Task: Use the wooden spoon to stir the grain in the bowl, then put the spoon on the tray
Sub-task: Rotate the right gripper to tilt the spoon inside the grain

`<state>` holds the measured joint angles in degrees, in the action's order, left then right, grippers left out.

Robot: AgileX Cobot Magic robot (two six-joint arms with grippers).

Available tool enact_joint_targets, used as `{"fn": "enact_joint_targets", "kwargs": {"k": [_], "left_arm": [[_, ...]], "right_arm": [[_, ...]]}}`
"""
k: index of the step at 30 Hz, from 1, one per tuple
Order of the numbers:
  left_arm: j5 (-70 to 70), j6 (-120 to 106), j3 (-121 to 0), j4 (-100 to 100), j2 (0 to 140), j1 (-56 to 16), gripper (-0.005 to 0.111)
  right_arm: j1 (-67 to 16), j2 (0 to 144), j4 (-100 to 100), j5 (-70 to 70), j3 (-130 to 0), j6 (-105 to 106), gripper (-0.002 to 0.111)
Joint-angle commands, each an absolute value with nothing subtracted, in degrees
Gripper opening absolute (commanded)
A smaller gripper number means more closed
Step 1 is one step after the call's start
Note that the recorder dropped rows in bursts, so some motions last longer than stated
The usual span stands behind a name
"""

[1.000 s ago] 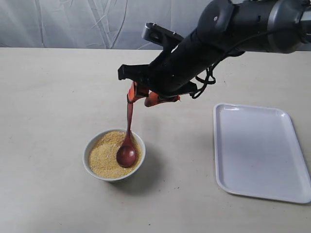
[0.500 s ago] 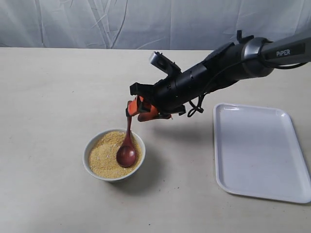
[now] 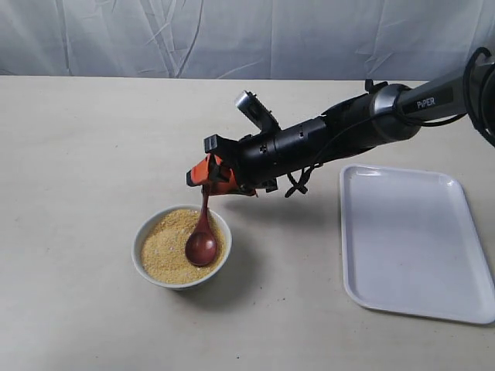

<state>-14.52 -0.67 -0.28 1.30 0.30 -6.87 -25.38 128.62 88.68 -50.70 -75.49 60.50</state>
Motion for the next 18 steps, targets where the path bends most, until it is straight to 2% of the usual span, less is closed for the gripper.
{"fn": "enact_joint_targets", "kwargs": {"k": [1, 9, 18], "left_arm": [[-13.82, -0.59, 0.00, 1.32, 0.00, -6.87, 0.000], [-13.82, -0.59, 0.00, 1.32, 0.00, -6.87, 0.000], [-13.82, -0.59, 0.00, 1.32, 0.00, -6.87, 0.000]], "right_arm": [[-24.31, 128.34, 89.37, -52.04, -75.73, 61.39, 0.045], [-24.05, 128.34, 90.44, -53.60, -75.73, 61.39, 0.000], [-24.05, 128.02, 96.58, -57.95, -75.73, 60.17, -0.001]]}}
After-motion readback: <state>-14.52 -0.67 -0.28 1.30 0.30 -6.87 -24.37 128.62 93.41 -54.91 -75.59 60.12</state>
